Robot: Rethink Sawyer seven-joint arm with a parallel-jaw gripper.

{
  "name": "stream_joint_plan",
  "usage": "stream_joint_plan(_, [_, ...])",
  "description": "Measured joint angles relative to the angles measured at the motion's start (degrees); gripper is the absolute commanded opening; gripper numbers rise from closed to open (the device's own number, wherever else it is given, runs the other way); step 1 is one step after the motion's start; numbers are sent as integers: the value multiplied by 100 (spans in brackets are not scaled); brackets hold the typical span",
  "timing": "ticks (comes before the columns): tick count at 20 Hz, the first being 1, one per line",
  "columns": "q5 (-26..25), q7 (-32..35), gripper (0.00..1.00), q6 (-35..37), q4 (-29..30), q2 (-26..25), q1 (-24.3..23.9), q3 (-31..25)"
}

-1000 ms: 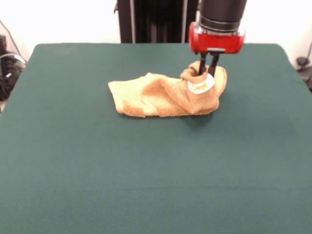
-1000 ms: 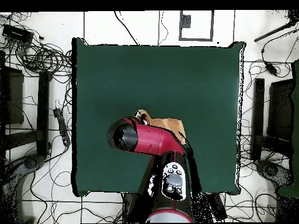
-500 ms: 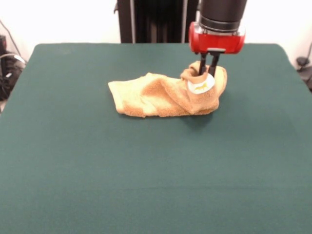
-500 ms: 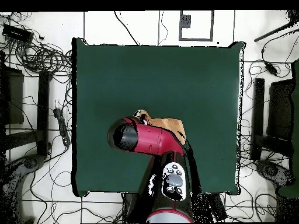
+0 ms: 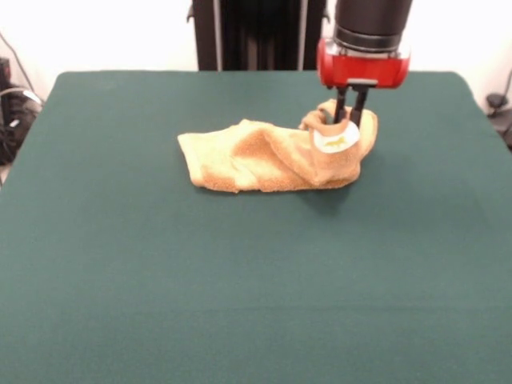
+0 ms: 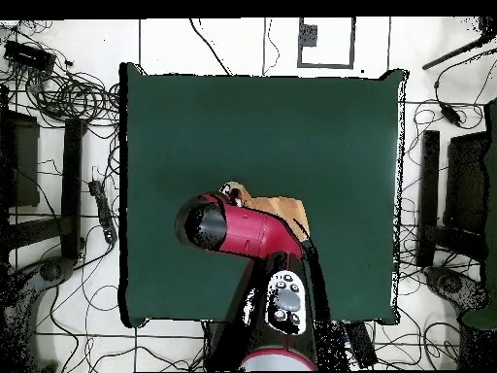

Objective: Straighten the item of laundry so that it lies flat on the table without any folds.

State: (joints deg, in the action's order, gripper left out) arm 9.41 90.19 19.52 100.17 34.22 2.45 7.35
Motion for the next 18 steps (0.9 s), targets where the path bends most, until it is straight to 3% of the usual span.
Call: stream_joint_plan(18, [319,0,0,1,51,142,227,-4])
